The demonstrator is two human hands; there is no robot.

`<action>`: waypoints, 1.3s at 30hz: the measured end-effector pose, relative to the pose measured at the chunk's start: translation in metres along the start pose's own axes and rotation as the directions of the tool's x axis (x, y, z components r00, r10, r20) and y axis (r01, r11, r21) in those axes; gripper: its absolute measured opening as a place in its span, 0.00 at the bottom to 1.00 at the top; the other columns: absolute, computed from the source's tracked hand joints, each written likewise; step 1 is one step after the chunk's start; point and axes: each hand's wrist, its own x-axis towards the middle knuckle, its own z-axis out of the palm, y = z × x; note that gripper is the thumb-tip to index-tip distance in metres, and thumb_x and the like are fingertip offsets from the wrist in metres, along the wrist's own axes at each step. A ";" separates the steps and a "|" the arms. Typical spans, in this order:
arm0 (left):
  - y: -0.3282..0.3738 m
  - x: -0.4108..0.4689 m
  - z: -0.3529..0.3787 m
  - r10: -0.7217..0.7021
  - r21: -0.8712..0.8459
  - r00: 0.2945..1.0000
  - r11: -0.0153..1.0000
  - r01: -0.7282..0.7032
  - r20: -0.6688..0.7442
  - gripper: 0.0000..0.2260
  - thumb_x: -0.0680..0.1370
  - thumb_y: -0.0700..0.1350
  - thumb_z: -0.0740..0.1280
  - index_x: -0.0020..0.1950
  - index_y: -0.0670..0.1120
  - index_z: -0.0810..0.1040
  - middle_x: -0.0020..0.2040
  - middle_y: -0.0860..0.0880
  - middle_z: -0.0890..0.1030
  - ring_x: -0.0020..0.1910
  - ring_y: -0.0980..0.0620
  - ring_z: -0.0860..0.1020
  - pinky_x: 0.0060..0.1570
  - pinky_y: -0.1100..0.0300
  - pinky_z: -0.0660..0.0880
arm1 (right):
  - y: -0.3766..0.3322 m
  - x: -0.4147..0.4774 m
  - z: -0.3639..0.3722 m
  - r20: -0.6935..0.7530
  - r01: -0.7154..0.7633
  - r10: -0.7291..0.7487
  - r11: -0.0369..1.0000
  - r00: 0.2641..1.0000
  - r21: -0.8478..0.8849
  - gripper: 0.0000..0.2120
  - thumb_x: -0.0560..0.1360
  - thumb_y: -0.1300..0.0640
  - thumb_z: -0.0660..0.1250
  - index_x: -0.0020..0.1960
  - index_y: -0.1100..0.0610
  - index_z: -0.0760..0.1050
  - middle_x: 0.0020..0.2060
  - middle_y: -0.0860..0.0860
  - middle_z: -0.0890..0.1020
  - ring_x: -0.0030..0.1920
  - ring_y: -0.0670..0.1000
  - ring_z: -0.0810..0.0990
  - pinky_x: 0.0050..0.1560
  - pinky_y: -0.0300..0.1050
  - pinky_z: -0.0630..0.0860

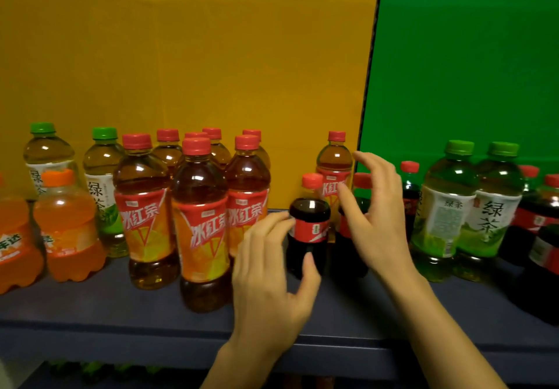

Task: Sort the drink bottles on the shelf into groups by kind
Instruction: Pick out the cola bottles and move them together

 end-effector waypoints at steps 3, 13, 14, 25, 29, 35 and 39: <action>0.008 0.007 0.026 -0.159 -0.038 0.970 0.985 0.168 0.182 0.28 0.73 0.50 0.64 0.70 0.47 0.59 0.69 0.51 0.63 0.69 0.56 0.62 0.68 0.65 0.60 | 0.026 -0.006 -0.007 0.054 -0.135 0.135 0.991 0.989 0.004 0.28 0.74 0.49 0.65 0.70 0.55 0.62 0.64 0.48 0.66 0.65 0.43 0.62 0.64 0.29 0.56; -0.014 0.021 0.068 -0.608 -0.196 0.692 0.680 0.707 0.389 0.37 0.65 0.42 0.77 0.68 0.47 0.60 0.63 0.47 0.73 0.61 0.48 0.74 0.56 0.56 0.73 | 0.061 -0.027 -0.005 0.407 -0.573 0.445 0.770 0.798 0.280 0.33 0.65 0.56 0.76 0.64 0.51 0.62 0.54 0.45 0.77 0.56 0.47 0.78 0.57 0.45 0.75; -0.014 0.021 0.067 -0.607 -0.206 0.689 0.673 0.711 0.396 0.34 0.66 0.42 0.76 0.66 0.48 0.62 0.59 0.48 0.75 0.57 0.49 0.76 0.51 0.59 0.74 | 0.061 -0.028 -0.005 0.401 -0.578 0.454 0.766 0.796 0.281 0.30 0.66 0.56 0.76 0.62 0.51 0.63 0.52 0.44 0.78 0.54 0.46 0.78 0.55 0.44 0.76; 0.012 0.017 0.057 -0.503 -0.339 0.761 0.691 0.639 0.409 0.21 0.67 0.46 0.75 0.56 0.55 0.70 0.46 0.59 0.80 0.45 0.64 0.79 0.43 0.68 0.76 | 0.047 -0.038 -0.037 0.369 -0.562 0.447 0.768 0.815 0.309 0.24 0.66 0.49 0.74 0.57 0.51 0.68 0.49 0.46 0.81 0.49 0.44 0.81 0.48 0.39 0.77; 0.034 0.021 0.056 -0.456 -0.444 0.782 0.648 0.619 0.424 0.21 0.65 0.50 0.76 0.53 0.56 0.71 0.45 0.63 0.81 0.45 0.63 0.80 0.41 0.71 0.75 | 0.037 -0.039 -0.068 0.293 -0.486 0.402 0.809 0.868 0.329 0.24 0.63 0.46 0.74 0.56 0.48 0.70 0.46 0.43 0.81 0.45 0.38 0.80 0.44 0.34 0.76; 0.073 0.026 0.076 -0.341 -0.567 0.809 0.583 0.582 0.480 0.24 0.64 0.51 0.77 0.56 0.57 0.72 0.48 0.61 0.81 0.47 0.62 0.80 0.41 0.72 0.75 | 0.033 -0.041 -0.126 0.146 -0.386 0.358 0.868 0.922 0.312 0.25 0.61 0.45 0.76 0.55 0.44 0.71 0.47 0.38 0.81 0.47 0.39 0.81 0.46 0.34 0.77; 0.098 0.016 0.100 -0.277 -0.599 0.804 0.551 0.582 0.526 0.26 0.60 0.56 0.73 0.56 0.59 0.72 0.51 0.59 0.81 0.50 0.61 0.80 0.44 0.69 0.76 | 0.043 -0.048 -0.166 0.054 -0.342 0.340 0.898 0.939 0.276 0.26 0.59 0.45 0.75 0.55 0.43 0.71 0.49 0.38 0.82 0.48 0.39 0.81 0.44 0.31 0.75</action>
